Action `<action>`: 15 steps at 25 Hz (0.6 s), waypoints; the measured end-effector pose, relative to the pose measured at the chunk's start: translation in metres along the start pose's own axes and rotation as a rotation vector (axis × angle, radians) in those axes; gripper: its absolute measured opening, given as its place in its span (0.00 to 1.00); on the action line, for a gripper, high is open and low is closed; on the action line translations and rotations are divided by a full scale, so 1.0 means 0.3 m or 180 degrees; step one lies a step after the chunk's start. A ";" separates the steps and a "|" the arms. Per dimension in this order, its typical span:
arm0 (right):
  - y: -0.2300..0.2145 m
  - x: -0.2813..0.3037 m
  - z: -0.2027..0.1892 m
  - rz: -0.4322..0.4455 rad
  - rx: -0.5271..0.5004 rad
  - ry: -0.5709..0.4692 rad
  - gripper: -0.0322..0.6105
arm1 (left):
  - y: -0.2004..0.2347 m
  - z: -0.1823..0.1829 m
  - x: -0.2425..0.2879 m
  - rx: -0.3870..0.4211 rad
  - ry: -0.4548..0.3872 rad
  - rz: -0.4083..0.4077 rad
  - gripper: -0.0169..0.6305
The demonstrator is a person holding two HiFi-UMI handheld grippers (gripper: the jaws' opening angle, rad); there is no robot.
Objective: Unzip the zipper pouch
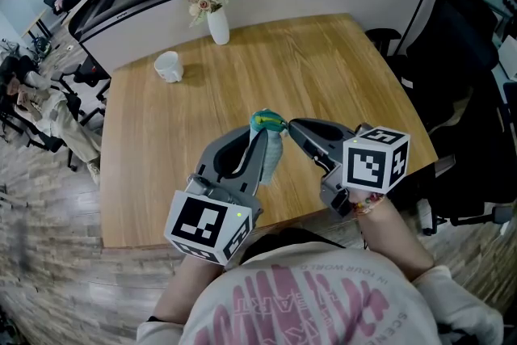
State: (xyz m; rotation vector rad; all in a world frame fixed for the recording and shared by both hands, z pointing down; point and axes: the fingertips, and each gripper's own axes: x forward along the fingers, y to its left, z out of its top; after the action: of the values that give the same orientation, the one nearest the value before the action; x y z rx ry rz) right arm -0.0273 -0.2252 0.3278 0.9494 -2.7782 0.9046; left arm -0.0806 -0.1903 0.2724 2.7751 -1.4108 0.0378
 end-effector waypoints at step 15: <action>-0.094 -0.021 -0.058 -0.0381 -0.0083 0.0143 0.05 | 0.006 0.037 -0.014 -0.0062 -0.0129 -0.0022 0.05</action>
State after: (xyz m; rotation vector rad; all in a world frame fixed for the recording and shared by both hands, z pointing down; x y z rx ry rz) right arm -0.0079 -0.2301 0.3551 1.0644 -2.6569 0.8592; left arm -0.0843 -0.1884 0.2611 2.7803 -1.4025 -0.0324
